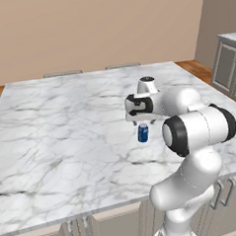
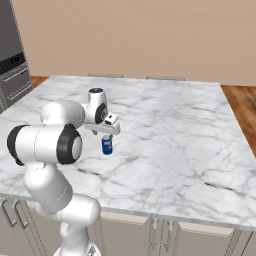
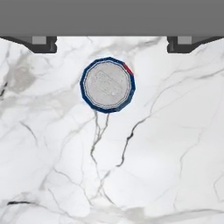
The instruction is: Four empty soda cans are scattered around the kitchen. Gather all the cans and cluster them next to the stove for recycling.
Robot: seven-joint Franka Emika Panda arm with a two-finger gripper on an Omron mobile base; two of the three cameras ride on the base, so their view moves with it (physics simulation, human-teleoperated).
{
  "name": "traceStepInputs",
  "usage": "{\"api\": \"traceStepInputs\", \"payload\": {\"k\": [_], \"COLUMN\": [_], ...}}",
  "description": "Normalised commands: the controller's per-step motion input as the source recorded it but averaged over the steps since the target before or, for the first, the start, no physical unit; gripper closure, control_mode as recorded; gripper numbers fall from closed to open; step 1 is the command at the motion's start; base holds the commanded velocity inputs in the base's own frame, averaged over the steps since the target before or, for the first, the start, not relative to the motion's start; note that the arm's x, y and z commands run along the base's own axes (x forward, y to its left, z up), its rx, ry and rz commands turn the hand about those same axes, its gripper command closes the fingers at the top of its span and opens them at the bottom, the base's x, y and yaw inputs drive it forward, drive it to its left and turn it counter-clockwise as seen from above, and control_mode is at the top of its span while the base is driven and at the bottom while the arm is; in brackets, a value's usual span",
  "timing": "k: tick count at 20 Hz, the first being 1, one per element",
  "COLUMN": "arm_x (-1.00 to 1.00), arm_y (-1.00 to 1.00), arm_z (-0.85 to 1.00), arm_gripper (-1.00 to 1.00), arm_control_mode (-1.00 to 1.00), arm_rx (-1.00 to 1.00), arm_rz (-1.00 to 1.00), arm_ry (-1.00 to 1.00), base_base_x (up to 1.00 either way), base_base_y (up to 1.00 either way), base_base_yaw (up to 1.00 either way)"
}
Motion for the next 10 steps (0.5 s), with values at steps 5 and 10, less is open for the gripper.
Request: {"api": "traceStepInputs", "payload": {"k": [5,10], "arm_x": [0.20,0.12], "arm_y": [0.00,-0.04], "arm_z": [-0.15,-0.11], "arm_gripper": [-1.00,-1.00], "arm_control_mode": [-1.00,-1.00], "arm_rx": [0.00,0.00], "arm_rz": [-0.01,-0.01], "arm_ry": [0.01,0.02], "base_base_x": [0.00,0.00], "base_base_y": [0.00,0.00], "base_base_yaw": [0.00,0.00]}}
